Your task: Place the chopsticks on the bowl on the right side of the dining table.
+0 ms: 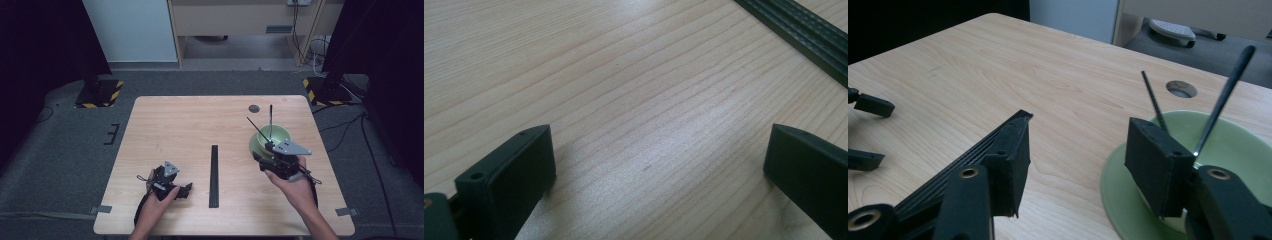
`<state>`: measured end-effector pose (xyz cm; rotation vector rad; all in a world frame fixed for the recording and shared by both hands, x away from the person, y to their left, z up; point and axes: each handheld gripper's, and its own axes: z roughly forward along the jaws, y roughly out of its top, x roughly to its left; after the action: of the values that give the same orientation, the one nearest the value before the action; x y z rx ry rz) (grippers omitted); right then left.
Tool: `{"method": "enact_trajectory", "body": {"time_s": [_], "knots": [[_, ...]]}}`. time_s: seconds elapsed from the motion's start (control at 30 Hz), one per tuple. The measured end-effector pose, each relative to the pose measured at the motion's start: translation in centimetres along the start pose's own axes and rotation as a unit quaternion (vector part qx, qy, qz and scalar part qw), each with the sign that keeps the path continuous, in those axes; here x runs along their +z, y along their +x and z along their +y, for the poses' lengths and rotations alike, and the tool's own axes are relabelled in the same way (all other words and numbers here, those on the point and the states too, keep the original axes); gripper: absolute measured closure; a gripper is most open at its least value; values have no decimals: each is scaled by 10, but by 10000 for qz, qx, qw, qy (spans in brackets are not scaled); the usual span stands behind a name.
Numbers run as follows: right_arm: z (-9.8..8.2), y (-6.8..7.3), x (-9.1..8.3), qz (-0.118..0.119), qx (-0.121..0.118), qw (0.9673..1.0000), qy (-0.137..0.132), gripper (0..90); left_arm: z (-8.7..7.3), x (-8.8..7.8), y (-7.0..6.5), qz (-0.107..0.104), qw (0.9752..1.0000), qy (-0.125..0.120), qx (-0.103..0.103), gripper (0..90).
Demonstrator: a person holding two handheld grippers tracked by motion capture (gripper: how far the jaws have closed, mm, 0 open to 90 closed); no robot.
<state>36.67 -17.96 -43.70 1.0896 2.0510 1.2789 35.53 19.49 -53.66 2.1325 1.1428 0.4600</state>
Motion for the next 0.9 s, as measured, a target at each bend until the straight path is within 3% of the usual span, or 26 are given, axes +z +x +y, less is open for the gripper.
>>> {"method": "enact_trajectory", "body": {"time_s": [0.2,0.57,0.9], "knots": [[-8,21,15,-37,40,9999,102,327,0,0,0,0,10000,0,0,0],[-31,61,48,15,-17,9983,583,232,0,0,0,-10,10000,-1,5,0],[-41,83,66,92,177,9960,874,153,0,0,0,-15,10000,-4,11,0]]}}
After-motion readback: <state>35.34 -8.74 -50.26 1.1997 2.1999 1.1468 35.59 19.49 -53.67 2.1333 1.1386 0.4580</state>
